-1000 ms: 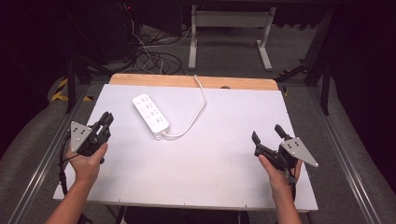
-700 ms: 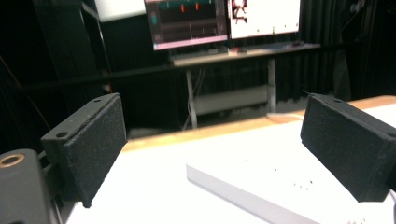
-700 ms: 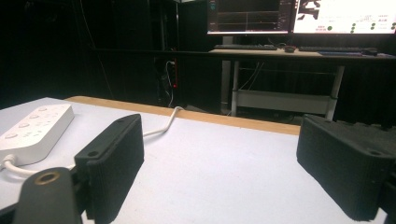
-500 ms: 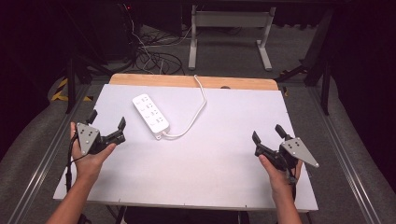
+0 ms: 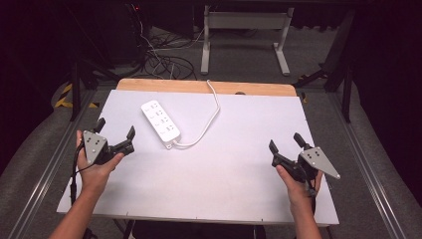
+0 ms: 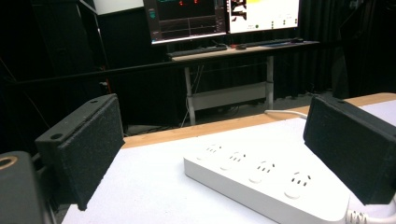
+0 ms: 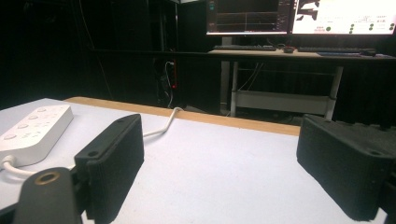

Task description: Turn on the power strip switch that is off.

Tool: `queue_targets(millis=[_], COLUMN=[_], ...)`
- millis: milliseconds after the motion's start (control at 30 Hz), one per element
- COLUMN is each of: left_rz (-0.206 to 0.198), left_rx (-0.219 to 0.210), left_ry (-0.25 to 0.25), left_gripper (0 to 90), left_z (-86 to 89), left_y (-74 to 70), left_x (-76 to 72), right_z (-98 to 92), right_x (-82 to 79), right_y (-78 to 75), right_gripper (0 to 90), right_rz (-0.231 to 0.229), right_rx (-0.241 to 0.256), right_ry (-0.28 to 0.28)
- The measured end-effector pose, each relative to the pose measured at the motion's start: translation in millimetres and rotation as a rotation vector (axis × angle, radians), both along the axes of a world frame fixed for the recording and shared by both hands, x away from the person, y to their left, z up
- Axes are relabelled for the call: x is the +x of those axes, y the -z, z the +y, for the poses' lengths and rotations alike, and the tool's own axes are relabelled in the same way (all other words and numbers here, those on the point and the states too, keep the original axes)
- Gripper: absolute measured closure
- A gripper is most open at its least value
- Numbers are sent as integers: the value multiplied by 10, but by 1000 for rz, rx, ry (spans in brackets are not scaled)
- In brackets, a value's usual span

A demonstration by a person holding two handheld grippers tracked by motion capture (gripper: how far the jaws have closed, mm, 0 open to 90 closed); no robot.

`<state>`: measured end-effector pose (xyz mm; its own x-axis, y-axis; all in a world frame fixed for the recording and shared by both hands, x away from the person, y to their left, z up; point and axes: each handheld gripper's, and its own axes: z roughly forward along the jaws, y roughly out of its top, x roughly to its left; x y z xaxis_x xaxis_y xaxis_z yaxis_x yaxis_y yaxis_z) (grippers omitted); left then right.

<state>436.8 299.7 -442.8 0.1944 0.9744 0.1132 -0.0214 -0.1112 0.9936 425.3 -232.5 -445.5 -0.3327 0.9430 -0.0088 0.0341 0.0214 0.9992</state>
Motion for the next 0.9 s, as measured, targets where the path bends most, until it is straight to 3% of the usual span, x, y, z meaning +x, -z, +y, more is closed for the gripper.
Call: queue_targets(millis=[300,667,900], left_rz=[4,9,11], left_rx=[-3,-5,0], left_ry=[-1,-3,-3], left_gripper=[57,55,56], left_z=[3,15,17], left_y=[-1,3,7], left_x=[-2,-13,-6], right_z=[1,-5,-8], right_x=[-4,15,21], right_y=[-2,-5,1], right_gripper=[149,45,31], right_rz=[-2,5,11], right_rx=[1,23,19], right_ry=[0,7,-2])
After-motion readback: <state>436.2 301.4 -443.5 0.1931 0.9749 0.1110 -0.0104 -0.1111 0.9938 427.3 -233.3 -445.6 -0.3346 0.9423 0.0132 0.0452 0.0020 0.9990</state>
